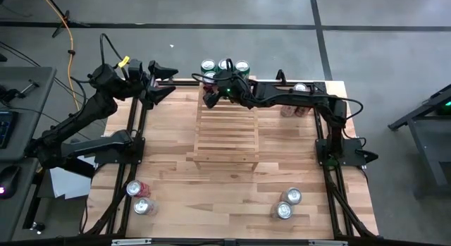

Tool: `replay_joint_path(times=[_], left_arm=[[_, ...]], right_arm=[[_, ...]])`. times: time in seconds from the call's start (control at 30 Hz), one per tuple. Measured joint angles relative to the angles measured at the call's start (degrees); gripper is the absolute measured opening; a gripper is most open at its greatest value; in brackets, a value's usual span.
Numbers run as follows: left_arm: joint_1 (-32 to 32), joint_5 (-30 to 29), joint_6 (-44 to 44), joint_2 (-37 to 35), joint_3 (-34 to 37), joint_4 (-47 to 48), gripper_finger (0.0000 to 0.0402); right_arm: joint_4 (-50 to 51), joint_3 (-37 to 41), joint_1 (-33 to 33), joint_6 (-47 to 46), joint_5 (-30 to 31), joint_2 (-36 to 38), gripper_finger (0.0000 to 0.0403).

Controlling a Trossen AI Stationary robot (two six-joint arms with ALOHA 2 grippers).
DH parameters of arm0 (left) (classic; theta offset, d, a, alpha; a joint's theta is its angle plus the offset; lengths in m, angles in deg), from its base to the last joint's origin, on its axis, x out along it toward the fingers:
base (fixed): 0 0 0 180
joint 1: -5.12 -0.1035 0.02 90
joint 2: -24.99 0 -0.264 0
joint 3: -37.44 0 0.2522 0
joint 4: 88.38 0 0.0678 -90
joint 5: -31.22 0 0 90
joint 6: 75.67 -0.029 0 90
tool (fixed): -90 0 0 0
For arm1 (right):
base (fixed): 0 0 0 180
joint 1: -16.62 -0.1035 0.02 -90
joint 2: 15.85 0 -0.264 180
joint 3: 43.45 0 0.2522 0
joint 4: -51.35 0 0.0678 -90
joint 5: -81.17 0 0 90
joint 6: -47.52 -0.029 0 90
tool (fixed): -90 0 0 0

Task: Place canned beverage on shelf
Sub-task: Put the bottom right red soda can on the shelf

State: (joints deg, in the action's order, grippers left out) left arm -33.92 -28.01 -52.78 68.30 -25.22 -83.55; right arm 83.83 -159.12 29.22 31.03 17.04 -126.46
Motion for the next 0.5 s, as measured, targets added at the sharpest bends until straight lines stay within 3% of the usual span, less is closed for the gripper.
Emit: replay_joint_path(times=[0.5], left_arm=[[0.02, -2.97, 0.28, 0.01, 0.00, 0.02, 0.0381]], right_arm=[[-0.16, 0.08, 0.96, -1.49, 0.65, -1.90, 0.0277]])
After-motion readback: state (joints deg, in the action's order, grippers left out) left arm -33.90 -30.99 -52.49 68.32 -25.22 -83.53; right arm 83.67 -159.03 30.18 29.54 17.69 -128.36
